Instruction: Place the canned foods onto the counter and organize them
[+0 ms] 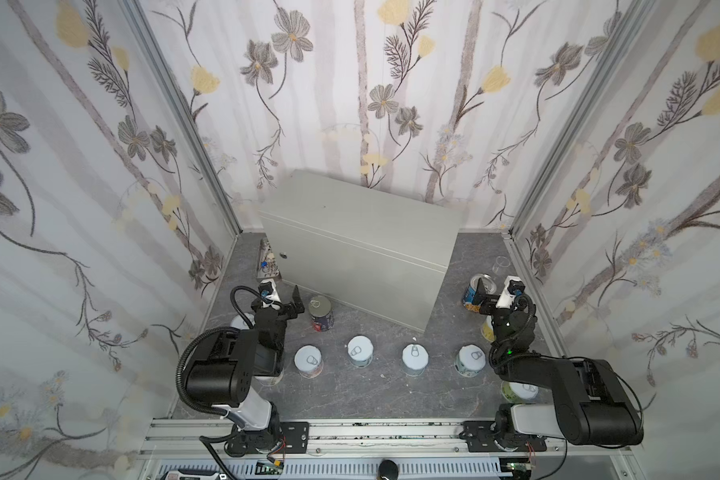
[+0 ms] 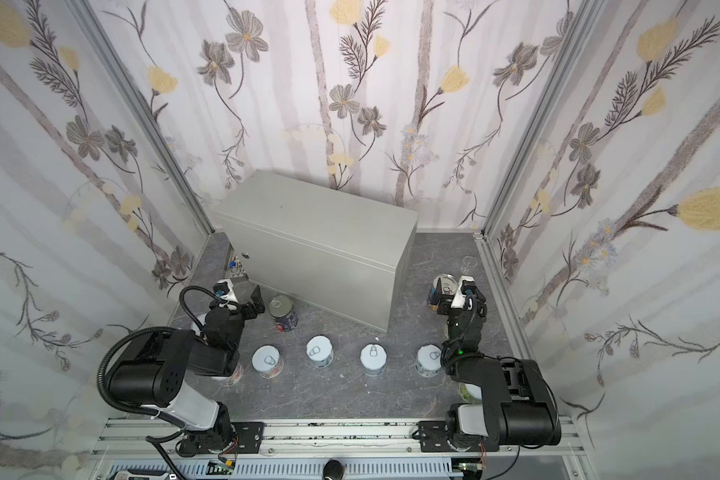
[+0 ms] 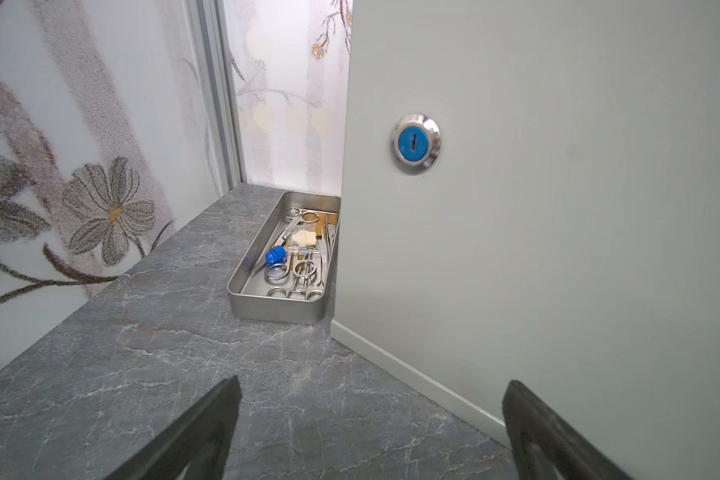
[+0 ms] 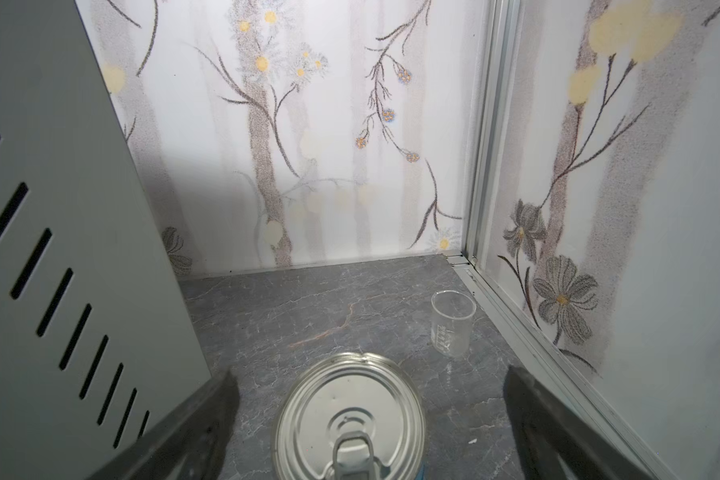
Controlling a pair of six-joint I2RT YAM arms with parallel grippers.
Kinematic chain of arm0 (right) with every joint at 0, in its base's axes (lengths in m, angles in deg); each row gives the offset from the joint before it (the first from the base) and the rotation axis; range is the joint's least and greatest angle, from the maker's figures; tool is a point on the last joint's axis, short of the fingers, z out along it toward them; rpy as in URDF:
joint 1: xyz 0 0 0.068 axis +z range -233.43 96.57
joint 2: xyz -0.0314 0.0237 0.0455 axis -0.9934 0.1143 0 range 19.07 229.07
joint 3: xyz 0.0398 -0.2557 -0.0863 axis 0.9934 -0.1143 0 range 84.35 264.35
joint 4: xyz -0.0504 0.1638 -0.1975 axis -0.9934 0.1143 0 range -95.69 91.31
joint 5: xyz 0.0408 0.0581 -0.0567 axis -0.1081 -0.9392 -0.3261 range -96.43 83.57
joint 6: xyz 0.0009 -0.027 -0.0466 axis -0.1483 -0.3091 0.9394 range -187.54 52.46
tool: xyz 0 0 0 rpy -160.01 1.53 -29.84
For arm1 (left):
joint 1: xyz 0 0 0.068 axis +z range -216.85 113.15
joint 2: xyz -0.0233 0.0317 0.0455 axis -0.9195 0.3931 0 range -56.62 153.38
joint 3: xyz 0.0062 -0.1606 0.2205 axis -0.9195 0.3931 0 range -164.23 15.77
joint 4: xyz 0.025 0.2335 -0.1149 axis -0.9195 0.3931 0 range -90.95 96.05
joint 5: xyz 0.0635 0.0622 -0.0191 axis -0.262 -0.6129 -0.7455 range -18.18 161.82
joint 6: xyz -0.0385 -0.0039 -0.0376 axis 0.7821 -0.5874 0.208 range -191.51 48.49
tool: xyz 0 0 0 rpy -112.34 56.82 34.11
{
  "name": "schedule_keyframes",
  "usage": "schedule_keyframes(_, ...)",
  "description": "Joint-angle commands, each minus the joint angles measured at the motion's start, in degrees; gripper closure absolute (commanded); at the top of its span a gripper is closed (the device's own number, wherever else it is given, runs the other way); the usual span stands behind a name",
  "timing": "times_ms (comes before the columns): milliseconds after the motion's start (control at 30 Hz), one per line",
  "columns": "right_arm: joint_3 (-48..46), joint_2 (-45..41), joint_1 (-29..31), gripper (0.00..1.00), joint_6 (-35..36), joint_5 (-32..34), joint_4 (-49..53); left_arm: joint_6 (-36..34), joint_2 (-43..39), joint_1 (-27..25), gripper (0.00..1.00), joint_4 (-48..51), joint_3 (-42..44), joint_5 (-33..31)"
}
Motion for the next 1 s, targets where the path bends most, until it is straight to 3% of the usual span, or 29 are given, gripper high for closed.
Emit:
schedule_keyframes(0, 0.17, -0.17, 0.08, 0.0, 0.39, -0.69, -0.1, -0.27, -0.21, 0.06, 0.0, -0.69, -0.3, 0.04)
schedule_keyframes(967, 0.35, -0.08, -0.18, 0.0, 0.15, -0.9, 0.19, -0.08, -0.12, 0.5, 0.0, -0.51, -0.53, 0.61)
